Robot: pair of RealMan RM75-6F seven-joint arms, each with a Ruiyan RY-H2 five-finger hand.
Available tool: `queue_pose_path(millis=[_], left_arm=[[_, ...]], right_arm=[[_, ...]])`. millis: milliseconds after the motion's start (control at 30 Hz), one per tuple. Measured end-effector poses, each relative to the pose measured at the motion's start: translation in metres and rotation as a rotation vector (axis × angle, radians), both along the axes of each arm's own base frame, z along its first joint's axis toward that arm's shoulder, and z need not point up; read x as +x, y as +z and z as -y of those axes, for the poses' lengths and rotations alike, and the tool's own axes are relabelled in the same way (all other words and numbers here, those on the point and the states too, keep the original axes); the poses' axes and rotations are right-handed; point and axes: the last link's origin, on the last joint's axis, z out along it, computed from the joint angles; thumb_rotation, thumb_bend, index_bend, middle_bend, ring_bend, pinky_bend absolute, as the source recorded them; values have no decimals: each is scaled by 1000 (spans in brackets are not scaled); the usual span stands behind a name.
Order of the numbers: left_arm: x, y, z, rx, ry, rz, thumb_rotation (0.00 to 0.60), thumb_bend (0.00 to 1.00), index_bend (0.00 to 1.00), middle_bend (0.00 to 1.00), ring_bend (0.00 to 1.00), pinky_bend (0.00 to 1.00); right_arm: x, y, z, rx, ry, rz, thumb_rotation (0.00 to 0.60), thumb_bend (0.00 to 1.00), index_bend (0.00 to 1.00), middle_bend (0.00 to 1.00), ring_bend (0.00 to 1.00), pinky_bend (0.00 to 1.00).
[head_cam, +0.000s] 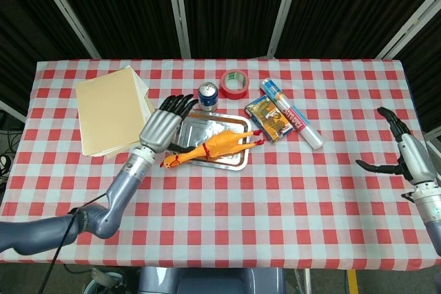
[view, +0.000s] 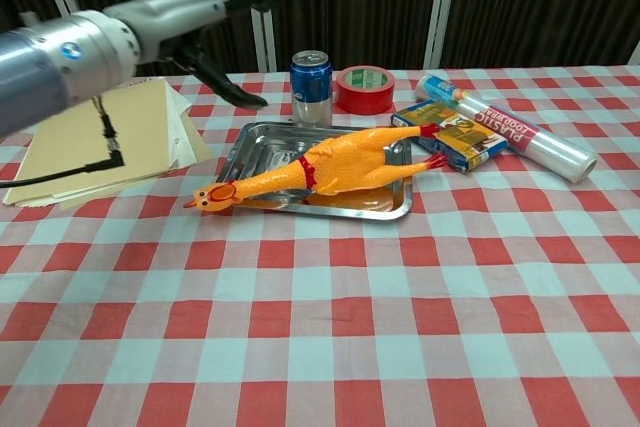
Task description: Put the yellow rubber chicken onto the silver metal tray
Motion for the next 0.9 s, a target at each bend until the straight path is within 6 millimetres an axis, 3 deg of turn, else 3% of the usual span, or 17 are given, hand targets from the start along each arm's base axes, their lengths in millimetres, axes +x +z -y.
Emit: queue_pose_path(millis=[167, 267, 467, 667, 900], left_arm=[[-50, 65, 28, 112, 72, 50, 600, 77, 102, 69, 0, 59], [-80, 89, 51, 168, 100, 62, 600, 77, 111, 73, 0, 59], [-118, 105, 99, 195, 130, 67, 600, 76, 120, 75, 0, 59], [-148, 118, 144, 212, 168, 55, 600, 77, 122, 77, 0, 59], [-165, 123, 186, 184, 185, 21, 600, 77, 125, 76, 0, 59]], right_arm=[[-4, 0, -1, -76, 5, -104, 524, 129, 0, 37, 0, 0], [-6, -1, -3, -124, 11, -171, 524, 129, 0, 37, 0, 0], [-14, -6, -16, -193, 29, -303, 524, 129, 0, 36, 0, 0], [-19, -18, -41, -188, 60, -420, 524, 129, 0, 36, 0, 0], [-25, -36, -77, -149, 49, -521, 524, 129, 0, 36, 0, 0]])
